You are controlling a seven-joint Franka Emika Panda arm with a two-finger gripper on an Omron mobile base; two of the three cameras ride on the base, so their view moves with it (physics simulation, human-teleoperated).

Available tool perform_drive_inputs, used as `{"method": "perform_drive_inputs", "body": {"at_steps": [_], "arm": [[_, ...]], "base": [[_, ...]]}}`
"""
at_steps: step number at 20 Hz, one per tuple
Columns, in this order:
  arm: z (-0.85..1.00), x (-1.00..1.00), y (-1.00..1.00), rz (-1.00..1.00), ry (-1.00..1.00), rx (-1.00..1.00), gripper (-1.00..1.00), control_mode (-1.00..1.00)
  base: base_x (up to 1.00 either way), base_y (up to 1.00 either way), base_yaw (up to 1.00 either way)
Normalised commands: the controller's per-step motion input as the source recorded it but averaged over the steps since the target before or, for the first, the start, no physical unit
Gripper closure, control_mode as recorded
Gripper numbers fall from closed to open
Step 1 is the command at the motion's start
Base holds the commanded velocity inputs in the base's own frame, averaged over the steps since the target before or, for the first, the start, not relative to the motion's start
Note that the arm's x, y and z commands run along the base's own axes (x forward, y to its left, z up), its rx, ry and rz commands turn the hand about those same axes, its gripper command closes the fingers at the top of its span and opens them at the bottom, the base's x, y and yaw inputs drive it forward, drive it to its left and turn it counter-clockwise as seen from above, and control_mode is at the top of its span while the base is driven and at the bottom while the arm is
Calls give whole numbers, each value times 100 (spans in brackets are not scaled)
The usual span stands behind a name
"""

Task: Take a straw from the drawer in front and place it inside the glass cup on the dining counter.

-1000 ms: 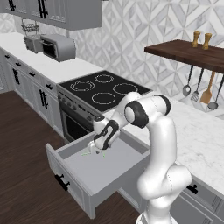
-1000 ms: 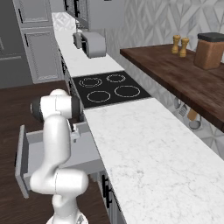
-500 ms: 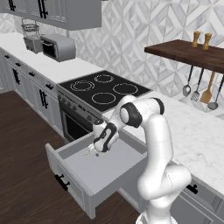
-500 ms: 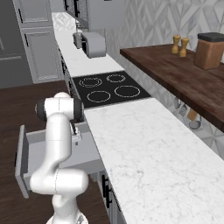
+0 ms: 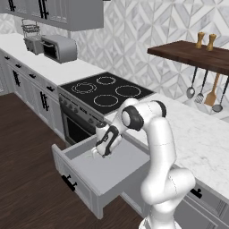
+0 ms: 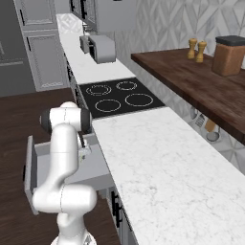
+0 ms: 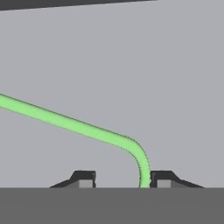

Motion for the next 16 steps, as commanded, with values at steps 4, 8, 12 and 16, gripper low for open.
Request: {"method": "perform_drive_inputs", "body": {"at_steps": [4,8,12,16], "arm": [[-38,0,0,0,0,3,100,-100],[-32,0,1,0,4,5,100,-100],[-14,-2,15,0,0,4,100,-100],[5,-22,31,0,-10,0,100,-100]], "base": [[0,0,0],[0,0,0],[0,0,0],[0,0,0]]}}
